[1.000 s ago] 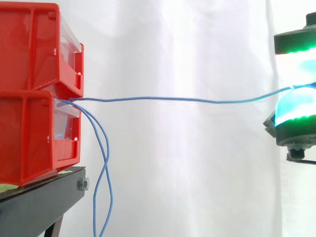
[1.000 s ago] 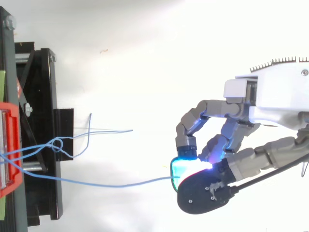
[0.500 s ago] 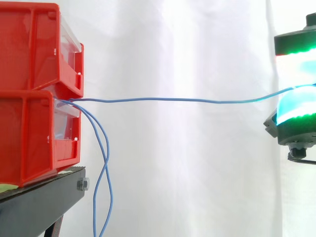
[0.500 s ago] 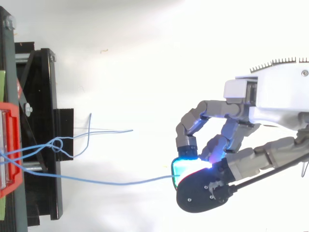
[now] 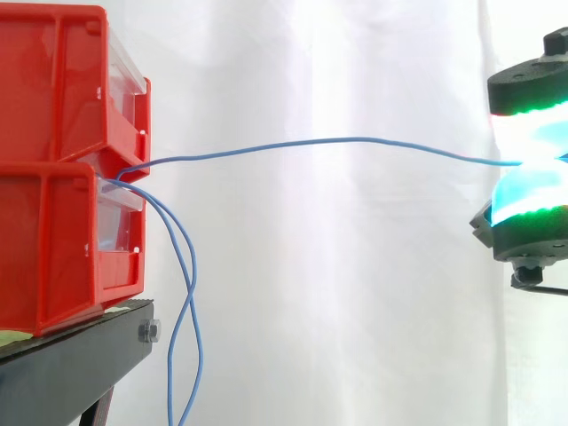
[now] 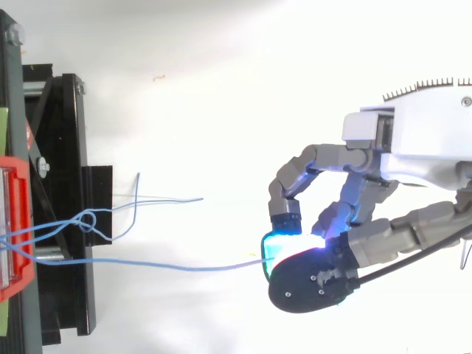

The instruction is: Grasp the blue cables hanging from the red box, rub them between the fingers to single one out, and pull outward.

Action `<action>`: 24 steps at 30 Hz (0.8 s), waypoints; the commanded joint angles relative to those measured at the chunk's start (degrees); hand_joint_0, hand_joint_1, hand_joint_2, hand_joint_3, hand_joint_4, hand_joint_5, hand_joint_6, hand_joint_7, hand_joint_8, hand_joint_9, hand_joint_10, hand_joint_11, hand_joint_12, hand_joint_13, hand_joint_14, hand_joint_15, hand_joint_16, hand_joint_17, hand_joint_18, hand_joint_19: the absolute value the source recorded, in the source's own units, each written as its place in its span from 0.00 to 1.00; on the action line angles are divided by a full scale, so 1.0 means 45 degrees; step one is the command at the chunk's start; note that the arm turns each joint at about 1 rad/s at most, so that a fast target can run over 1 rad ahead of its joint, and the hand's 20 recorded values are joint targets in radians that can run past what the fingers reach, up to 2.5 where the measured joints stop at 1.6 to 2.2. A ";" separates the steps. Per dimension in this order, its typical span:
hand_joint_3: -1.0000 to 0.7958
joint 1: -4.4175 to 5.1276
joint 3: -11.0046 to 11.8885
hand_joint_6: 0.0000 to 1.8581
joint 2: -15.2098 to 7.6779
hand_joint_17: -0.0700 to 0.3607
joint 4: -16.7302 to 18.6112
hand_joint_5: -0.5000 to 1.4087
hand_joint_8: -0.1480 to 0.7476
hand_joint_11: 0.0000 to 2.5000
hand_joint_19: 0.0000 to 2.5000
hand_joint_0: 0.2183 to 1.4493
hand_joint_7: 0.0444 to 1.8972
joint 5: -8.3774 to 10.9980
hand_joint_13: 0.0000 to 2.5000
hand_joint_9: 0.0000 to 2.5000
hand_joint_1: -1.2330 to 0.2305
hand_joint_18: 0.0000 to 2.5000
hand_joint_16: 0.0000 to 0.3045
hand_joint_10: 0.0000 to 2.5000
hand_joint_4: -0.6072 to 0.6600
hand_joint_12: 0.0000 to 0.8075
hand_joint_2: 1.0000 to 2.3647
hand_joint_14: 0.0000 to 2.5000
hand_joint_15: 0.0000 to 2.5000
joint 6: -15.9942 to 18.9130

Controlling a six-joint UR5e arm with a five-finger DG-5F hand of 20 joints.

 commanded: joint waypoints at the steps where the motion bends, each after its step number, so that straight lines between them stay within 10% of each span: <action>1: 0.52 -0.0054 0.0003 0.47 -0.0019 0.53 0.0054 0.23 0.66 0.27 0.12 0.26 0.58 0.0000 0.33 0.50 0.29 0.37 0.23 0.01 0.51 0.59 0.15 0.00 0.13 -0.0049; 11: 0.52 -0.0054 -0.0016 0.46 0.0001 0.54 0.2612 0.23 0.62 0.10 0.09 0.29 0.56 -0.0020 0.27 0.28 0.28 0.33 0.24 0.00 0.47 0.62 0.07 0.00 0.07 -0.0069; 24: 0.54 -0.0034 0.0003 0.46 0.0001 0.56 0.3999 0.23 0.61 0.05 0.07 0.30 0.56 -0.0020 0.24 0.24 0.28 0.33 0.25 0.00 0.47 0.64 0.04 0.00 0.04 -0.0069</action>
